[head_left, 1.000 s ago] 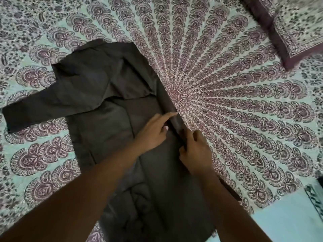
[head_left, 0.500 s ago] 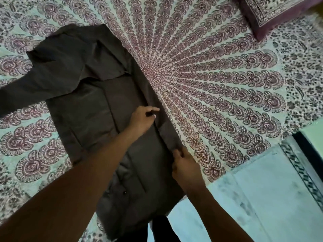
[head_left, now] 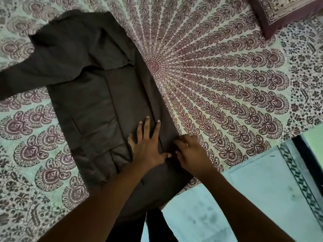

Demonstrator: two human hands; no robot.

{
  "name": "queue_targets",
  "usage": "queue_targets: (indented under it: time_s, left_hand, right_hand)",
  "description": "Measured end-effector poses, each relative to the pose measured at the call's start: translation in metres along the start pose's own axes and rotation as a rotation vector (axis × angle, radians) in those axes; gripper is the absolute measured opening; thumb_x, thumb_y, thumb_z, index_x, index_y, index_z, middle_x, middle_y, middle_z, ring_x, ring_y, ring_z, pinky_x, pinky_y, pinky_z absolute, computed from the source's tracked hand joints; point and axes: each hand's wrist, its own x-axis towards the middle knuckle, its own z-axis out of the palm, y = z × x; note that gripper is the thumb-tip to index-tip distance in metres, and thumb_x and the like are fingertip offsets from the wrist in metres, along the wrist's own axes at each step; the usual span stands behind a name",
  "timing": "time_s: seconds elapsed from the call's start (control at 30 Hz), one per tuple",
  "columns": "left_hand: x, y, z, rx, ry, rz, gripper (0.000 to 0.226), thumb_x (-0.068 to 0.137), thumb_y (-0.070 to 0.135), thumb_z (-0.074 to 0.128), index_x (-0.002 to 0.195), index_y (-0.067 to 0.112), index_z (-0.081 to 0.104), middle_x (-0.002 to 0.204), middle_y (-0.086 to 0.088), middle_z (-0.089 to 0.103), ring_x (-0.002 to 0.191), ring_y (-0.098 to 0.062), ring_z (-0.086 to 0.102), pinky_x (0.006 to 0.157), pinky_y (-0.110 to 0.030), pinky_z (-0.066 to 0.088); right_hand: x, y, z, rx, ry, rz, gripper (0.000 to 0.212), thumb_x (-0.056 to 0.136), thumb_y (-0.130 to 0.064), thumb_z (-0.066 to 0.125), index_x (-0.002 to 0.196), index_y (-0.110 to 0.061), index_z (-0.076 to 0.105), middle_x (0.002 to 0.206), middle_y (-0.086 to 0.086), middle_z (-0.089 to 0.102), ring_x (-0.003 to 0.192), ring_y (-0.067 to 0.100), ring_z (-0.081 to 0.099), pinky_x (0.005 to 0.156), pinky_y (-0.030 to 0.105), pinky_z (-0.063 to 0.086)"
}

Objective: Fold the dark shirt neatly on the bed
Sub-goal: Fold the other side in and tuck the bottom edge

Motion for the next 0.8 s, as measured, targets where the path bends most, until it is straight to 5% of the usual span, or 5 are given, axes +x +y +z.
queue_targets:
  time_s: [0.2, 0.33, 0.8]
  left_hand:
    - [-0.021, 0.0, 0.023, -0.028, 0.04, 0.009, 0.148, 0.056, 0.094, 0.062, 0.163, 0.029, -0.017, 0.17, 0.002, -0.028, 0.16, -0.031, -0.015, 0.115, -0.074, 0.01]
    - [-0.027, 0.001, 0.025, -0.022, 0.006, -0.03, 0.153, 0.055, 0.093, 0.063, 0.162, 0.023, -0.021, 0.169, 0.001, -0.033, 0.159, -0.029, -0.018, 0.116, -0.075, 0.004]
    - [-0.017, 0.006, 0.019, 0.08, -0.053, 0.06, 0.152, 0.054, 0.087, 0.07, 0.163, 0.028, -0.016, 0.17, 0.008, -0.029, 0.159, -0.03, -0.019, 0.114, -0.077, 0.002]
  right_hand:
    - [0.033, 0.034, -0.012, -0.313, -0.22, -0.322, 0.064, 0.095, -0.047, 0.055, 0.155, -0.026, 0.043, 0.168, 0.006, 0.03, 0.146, 0.034, 0.036, 0.103, 0.054, 0.043]
    - [0.057, 0.048, -0.022, -0.393, -0.329, -0.412, 0.069, 0.103, -0.064, 0.033, 0.164, -0.038, 0.014, 0.174, -0.004, 0.003, 0.159, 0.034, 0.015, 0.114, 0.062, 0.029]
    - [0.239, 0.035, -0.046, -0.436, -0.199, -0.425, 0.084, 0.095, -0.08, 0.021, 0.164, -0.034, 0.014, 0.174, -0.006, 0.006, 0.16, 0.032, 0.007, 0.114, 0.069, 0.023]
